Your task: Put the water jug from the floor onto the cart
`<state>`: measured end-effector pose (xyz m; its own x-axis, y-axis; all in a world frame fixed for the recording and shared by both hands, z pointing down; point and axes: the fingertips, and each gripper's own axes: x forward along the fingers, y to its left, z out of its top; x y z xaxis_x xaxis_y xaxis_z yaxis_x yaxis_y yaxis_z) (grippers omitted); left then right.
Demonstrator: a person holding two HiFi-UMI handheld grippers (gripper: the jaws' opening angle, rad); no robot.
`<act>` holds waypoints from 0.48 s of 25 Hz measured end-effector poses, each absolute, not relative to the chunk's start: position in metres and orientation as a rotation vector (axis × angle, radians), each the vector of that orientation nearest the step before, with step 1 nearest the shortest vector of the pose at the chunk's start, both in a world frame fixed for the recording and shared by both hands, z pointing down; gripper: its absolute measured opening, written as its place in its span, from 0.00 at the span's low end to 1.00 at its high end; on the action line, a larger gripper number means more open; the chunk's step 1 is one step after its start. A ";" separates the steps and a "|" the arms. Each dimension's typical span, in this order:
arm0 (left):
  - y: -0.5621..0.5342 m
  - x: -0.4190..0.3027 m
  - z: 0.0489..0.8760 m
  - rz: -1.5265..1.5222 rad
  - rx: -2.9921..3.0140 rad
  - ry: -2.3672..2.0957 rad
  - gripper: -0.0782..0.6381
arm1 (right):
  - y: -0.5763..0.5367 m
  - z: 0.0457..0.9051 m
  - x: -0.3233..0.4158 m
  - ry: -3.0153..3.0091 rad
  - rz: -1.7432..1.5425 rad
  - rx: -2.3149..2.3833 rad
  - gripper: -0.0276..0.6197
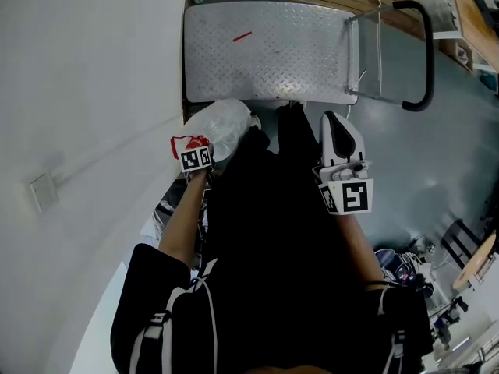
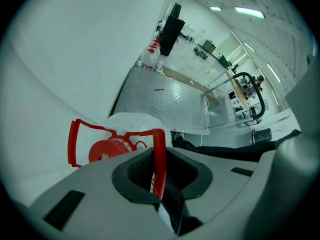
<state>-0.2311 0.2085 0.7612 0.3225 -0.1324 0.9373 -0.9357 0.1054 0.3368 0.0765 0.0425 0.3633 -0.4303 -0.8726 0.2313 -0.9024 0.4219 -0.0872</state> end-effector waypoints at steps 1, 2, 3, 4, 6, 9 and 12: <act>0.200 -0.225 0.759 0.800 1.335 -1.102 0.20 | 0.036 0.363 0.085 -2.519 0.295 1.596 0.07; 0.192 -0.218 0.757 0.790 1.331 -1.110 0.20 | 0.028 0.362 0.095 -2.513 0.292 1.616 0.07; 0.185 -0.211 0.756 0.785 1.324 -1.117 0.20 | 0.019 0.360 0.106 -2.505 0.292 1.642 0.07; 0.179 -0.204 0.755 0.783 1.317 -1.122 0.20 | 0.012 0.359 0.116 -2.500 0.297 1.664 0.07; 0.168 -0.192 0.754 0.780 1.308 -1.124 0.20 | 0.000 0.359 0.129 -2.504 0.315 1.675 0.07; 0.144 -0.172 0.751 0.763 1.311 -1.123 0.20 | -0.015 0.356 0.142 -2.550 0.305 1.649 0.07; 0.118 -0.156 0.746 0.766 1.323 -1.127 0.20 | -0.030 0.346 0.161 -2.594 0.260 1.671 0.07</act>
<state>-0.1556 0.1185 0.7456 0.3193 -0.1645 0.9333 -0.9285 0.1428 0.3428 0.1607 -0.0303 0.3463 -0.4168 -0.8999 0.1282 -0.9074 0.4037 -0.1165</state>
